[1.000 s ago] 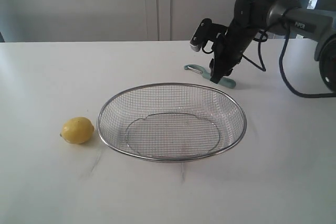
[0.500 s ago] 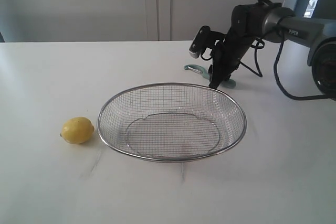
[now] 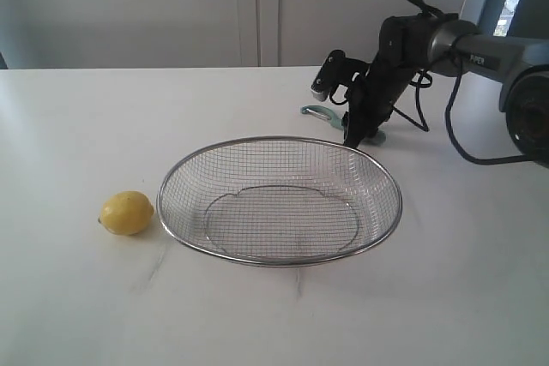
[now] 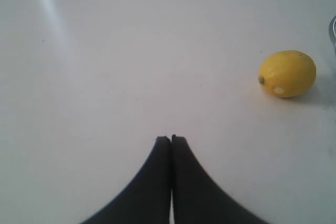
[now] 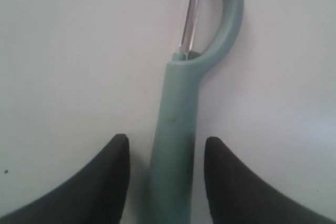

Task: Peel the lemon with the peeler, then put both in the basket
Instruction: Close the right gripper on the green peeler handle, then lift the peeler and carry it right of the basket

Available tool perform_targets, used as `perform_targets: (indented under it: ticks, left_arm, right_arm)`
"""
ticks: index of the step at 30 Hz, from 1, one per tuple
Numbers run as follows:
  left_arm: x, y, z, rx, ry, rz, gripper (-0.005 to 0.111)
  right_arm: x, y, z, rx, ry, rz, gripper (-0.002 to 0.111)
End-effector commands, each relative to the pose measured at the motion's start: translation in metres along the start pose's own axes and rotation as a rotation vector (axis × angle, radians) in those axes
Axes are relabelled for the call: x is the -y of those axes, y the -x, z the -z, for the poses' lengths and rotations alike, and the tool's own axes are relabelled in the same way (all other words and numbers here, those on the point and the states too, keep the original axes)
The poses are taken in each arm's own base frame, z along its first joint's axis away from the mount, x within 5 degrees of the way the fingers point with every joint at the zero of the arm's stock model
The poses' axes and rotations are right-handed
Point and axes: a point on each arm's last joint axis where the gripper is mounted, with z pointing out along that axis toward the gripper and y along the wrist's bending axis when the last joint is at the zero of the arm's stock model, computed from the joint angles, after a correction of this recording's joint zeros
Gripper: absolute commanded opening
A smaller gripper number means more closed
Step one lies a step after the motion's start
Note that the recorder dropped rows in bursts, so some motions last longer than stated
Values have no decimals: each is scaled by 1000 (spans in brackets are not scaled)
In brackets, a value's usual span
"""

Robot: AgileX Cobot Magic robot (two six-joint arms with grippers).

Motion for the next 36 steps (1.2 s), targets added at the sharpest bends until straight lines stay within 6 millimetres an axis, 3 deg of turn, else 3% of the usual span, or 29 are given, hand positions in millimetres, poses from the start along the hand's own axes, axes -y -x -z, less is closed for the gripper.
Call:
perform_targets:
  ticks: [1, 5, 9, 22, 36]
  left_arm:
    - [0, -1, 0, 2, 1, 9, 0]
    - [0, -1, 0, 2, 1, 9, 0]
    - [0, -1, 0, 2, 1, 9, 0]
    - [0, -1, 0, 2, 1, 9, 0]
    - [0, -1, 0, 2, 1, 9, 0]
  right_arm:
    - [5, -9, -2, -17, 4, -12, 28]
    - [6, -10, -2, -16, 3, -18, 9]
    - [8, -7, 5, -8, -2, -23, 0]
    - [15, 7, 74, 46, -6, -41, 0]
    - [-9, 17, 133, 94, 279, -120, 0]
